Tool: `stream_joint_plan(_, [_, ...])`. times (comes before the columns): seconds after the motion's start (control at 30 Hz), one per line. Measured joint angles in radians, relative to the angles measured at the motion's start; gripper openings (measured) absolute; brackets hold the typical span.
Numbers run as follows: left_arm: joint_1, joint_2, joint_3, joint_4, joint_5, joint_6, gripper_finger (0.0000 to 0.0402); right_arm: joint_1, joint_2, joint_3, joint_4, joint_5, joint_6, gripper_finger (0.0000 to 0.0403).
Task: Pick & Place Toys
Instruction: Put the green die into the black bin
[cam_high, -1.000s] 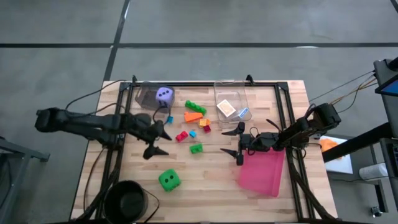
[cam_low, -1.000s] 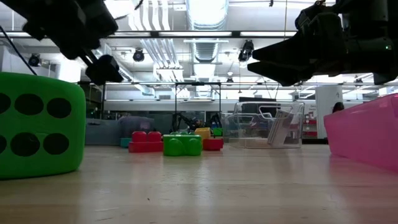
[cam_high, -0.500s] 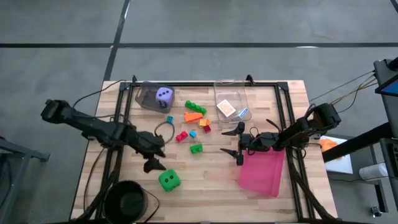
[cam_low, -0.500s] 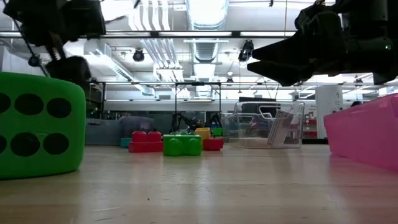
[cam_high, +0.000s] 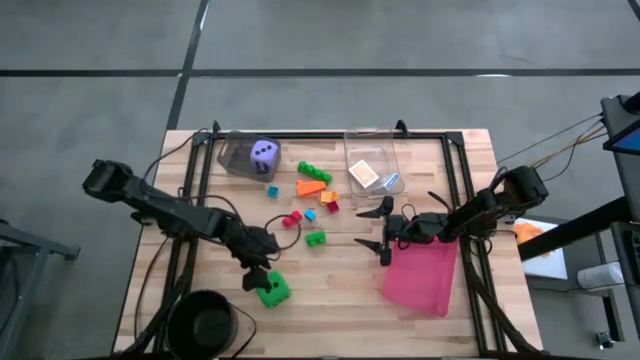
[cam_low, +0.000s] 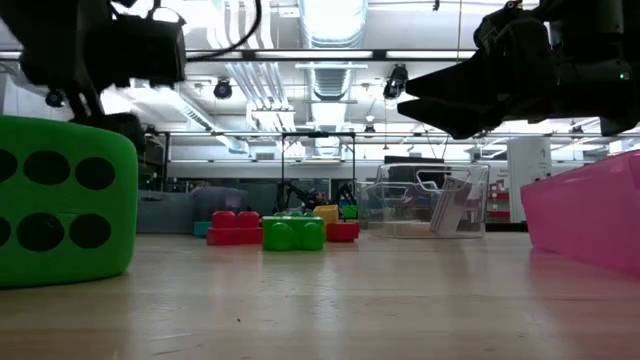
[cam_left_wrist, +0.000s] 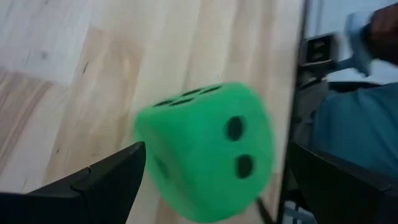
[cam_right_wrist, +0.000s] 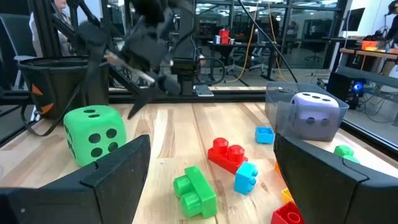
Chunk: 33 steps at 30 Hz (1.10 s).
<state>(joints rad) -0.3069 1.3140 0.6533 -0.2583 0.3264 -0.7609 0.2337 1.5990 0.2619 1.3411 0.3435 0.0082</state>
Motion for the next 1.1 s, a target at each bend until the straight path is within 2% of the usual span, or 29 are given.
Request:
stream_joint_plan(0.27, [0.001, 0.123, 0.003, 0.009, 0.05, -0.035, 0.039, 0.0, 0.0, 0.0, 0.0, 0.0, 0.0, 0.034])
stream_joint_plan(0.37, [0.001, 0.135, 0.003, 0.01, 0.06, -0.043, 0.0374, 0.0, 0.0, 0.0, 0.0, 0.0, 0.0, 0.034])
stream_joint_plan(0.5, [0.001, 0.129, 0.001, 0.007, 0.06, -0.048, 0.0309, 0.0, 0.0, 0.0, 0.0, 0.0, 0.0, 0.034])
stream_joint_plan(0.73, [0.001, 0.113, 0.003, 0.006, 0.054, -0.026, 0.0123, 0.0, 0.0, 0.002, -0.005, 0.0, 0.0, 0.034])
stream_joint_plan(0.8, [0.002, 0.111, 0.005, 0.008, 0.053, -0.005, 0.0086, 0.0, 0.0, 0.002, -0.004, 0.0, 0.0, 0.034])
stream_joint_plan(1.1, [0.009, 0.097, 0.002, 0.027, 0.068, 0.052, 0.0058, 0.0, 0.0, 0.002, -0.007, 0.0, 0.0, 0.034])
